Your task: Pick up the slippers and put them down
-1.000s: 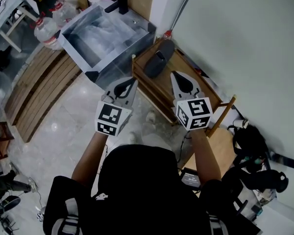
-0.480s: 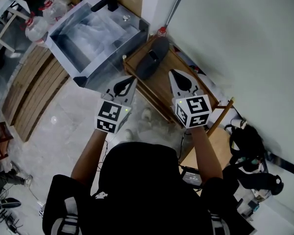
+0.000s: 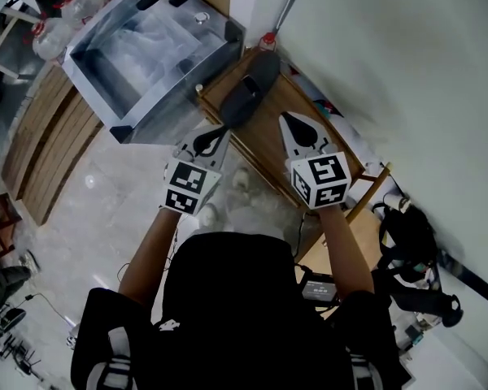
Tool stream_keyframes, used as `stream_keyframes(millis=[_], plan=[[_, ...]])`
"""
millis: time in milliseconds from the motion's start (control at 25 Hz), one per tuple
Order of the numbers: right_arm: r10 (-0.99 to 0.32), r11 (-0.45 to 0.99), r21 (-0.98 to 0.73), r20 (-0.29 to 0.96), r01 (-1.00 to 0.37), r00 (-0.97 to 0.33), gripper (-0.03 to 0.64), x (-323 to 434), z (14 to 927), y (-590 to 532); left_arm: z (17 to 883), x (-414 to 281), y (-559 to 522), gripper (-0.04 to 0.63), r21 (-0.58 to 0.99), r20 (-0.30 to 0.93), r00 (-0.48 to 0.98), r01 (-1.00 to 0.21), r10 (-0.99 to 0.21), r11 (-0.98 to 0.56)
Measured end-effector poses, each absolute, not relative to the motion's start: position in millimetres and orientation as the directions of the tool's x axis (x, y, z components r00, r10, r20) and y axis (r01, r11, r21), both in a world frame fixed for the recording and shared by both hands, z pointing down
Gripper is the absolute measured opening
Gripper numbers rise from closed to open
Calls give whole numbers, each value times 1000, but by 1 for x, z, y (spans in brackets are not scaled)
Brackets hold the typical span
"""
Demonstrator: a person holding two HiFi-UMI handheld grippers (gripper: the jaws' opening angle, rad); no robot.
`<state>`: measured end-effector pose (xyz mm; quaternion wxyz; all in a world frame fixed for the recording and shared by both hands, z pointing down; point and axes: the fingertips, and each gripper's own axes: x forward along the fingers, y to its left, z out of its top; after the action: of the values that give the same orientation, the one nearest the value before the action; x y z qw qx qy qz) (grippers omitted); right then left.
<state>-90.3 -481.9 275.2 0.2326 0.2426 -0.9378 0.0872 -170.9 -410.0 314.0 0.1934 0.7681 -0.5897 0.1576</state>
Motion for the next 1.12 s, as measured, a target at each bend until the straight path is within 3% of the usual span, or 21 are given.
stream_keyframes(millis=[560,1120], plan=[[-356,856,-114,577,-504,-735,-2,-80,352,-504,406,-172,-444,6,194,612,299,-954,-732,-228],[-312,834,-184,621,-520,-719,-2,-72,402,-511,458,-171,-479,7,170,668,293,-955,-684,-244]])
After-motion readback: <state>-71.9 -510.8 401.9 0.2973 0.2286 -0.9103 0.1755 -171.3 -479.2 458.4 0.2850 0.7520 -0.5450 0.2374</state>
